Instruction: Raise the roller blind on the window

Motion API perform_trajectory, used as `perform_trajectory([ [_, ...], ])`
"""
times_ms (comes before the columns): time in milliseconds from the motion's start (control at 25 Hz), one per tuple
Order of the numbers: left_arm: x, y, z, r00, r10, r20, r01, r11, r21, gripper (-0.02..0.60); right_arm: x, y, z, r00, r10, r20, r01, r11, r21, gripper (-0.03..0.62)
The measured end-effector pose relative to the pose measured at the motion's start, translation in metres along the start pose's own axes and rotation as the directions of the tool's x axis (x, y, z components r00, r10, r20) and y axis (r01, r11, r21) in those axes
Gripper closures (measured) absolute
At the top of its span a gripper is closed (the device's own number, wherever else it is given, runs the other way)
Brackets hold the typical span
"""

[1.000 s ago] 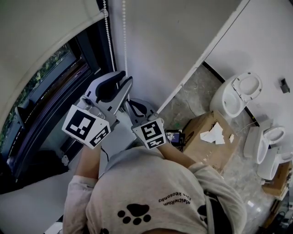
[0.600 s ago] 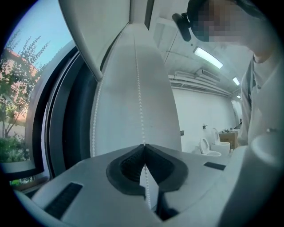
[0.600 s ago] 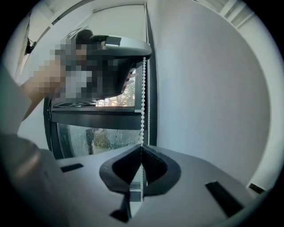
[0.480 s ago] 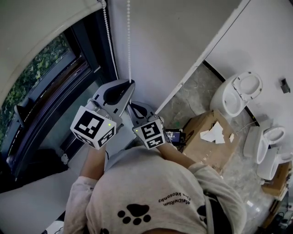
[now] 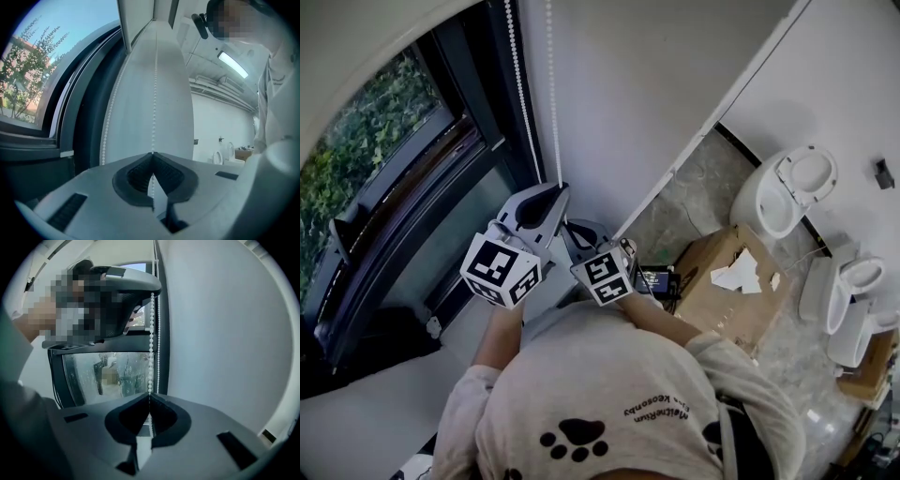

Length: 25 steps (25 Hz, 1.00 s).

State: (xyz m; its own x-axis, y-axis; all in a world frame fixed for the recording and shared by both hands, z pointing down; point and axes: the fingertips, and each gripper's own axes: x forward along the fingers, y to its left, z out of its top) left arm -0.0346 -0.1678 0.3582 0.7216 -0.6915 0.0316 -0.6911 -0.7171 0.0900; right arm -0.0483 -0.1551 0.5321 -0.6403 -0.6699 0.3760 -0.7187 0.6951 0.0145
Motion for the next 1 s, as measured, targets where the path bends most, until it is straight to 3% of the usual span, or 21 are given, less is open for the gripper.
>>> perform_trajectory([
  [480,-0.001,0.001,-0.03,1.0,-0.003,-0.01,0.003,0.999,-0.037,0.572,0.011,0.001,-0.028,0.997,0.017,-0.079,-0.015,0.999,0.031,0.585],
  [1000,0.001,0.003,-0.067,0.999,-0.012,-0.049,0.006,0.993,-0.118,0.572,0.017,-0.002,-0.066,0.984,0.011,-0.18,-0.011,1.0,0.001,0.585],
])
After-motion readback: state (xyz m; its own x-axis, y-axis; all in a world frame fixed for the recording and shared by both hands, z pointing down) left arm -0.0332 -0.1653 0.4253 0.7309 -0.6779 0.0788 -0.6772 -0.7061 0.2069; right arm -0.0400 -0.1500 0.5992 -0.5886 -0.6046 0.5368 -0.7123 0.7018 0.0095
